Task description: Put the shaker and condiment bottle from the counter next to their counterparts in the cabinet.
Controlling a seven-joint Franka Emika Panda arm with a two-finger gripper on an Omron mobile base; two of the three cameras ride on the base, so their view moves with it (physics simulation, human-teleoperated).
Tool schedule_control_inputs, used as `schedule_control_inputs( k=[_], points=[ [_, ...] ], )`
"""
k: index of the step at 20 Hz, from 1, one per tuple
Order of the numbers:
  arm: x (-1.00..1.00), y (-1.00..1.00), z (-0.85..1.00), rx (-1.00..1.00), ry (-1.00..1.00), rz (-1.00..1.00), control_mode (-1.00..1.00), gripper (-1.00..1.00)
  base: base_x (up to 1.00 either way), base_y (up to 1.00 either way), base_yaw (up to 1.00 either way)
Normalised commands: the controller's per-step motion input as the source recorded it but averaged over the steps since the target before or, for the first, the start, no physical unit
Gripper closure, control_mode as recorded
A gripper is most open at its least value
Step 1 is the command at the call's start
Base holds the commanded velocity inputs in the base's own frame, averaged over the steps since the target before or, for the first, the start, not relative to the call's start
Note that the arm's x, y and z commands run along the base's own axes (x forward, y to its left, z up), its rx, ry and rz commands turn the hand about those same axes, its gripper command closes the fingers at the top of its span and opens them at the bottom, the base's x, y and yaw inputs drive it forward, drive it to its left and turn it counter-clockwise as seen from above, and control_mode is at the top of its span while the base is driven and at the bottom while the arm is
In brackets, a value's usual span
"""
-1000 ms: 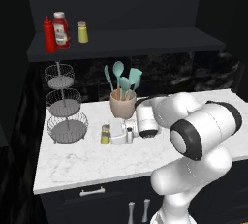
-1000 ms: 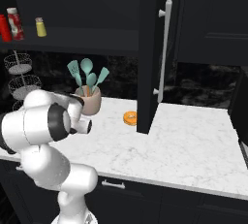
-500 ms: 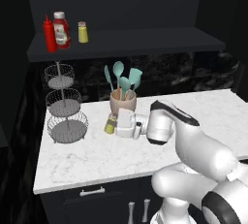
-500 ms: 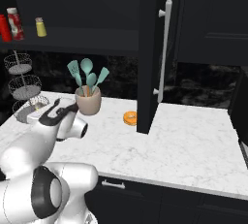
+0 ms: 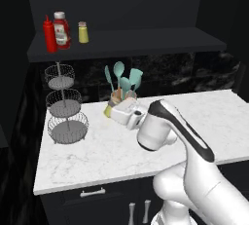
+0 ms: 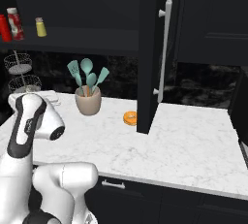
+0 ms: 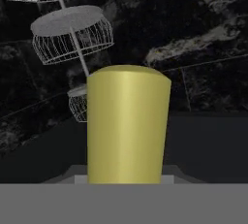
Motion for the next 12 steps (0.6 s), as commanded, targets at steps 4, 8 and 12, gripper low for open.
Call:
schedule_control_inputs(
  k=[4, 8, 12],
  points=[
    [-0.38, -0.12, 0.83, 0.11, 0.01, -0.37, -1.0, 1.0, 0.0, 0.0, 0.0],
    [-0.16, -0.18, 0.84, 0.06, 0.04, -0.36, -1.0, 1.0, 0.0, 0.0, 0.0],
    [0.0, -0.24, 0.76, 0.03, 0.08, -0.38, -1.0, 1.0, 0.0, 0.0, 0.0]
  ],
)
